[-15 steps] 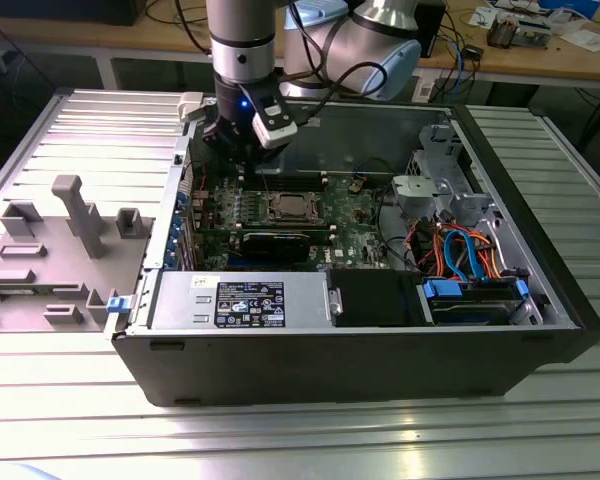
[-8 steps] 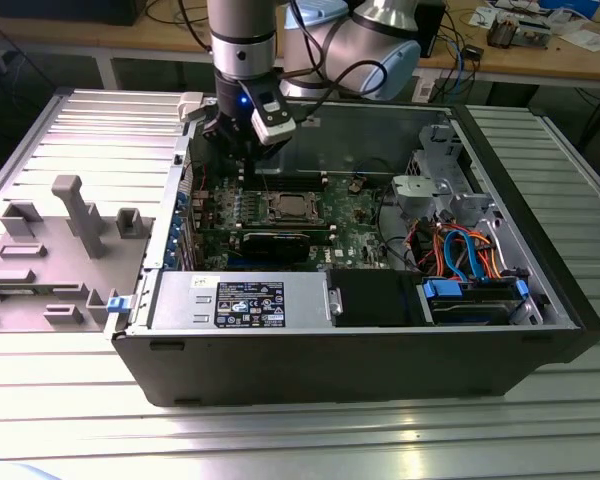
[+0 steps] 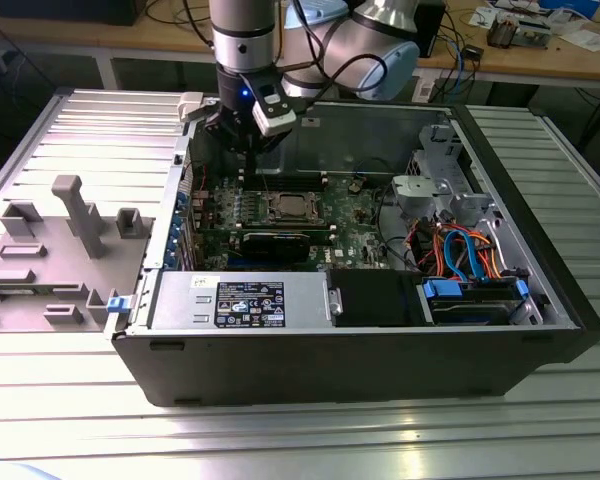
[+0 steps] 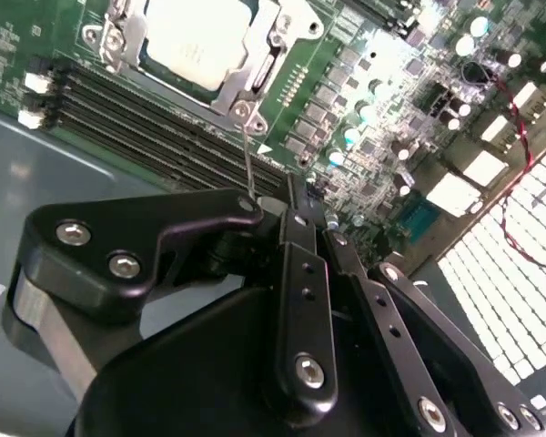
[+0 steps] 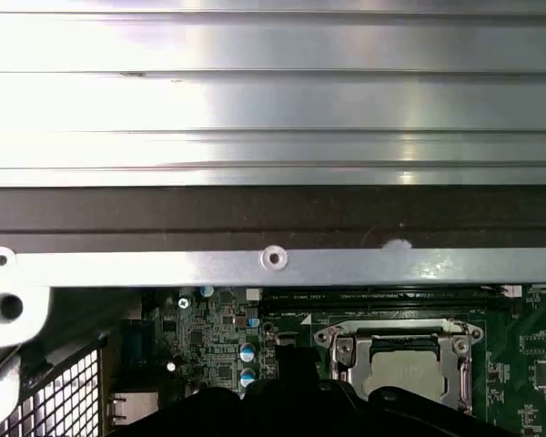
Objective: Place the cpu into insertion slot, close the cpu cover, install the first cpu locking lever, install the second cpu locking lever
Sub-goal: 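Install the first cpu locking lever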
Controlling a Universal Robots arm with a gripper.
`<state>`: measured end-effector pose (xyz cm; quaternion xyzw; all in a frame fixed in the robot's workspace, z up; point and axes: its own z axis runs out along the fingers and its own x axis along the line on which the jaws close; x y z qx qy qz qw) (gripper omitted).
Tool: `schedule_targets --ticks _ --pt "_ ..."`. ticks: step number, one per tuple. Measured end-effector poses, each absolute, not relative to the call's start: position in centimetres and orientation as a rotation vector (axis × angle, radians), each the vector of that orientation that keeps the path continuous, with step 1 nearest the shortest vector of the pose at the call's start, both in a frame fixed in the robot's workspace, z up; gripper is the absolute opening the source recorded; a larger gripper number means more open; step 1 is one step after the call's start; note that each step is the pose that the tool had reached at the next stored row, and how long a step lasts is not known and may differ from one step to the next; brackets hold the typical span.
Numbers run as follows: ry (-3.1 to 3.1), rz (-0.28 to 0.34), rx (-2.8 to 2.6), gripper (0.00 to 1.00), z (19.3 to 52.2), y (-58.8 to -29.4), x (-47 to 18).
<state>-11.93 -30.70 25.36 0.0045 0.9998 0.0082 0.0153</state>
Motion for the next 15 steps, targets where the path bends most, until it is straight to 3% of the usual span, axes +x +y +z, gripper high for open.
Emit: schedule_targets --ticks 15 --pt "3.111 0.026 0.014 0.11 25.3 -30.6 -7.2"
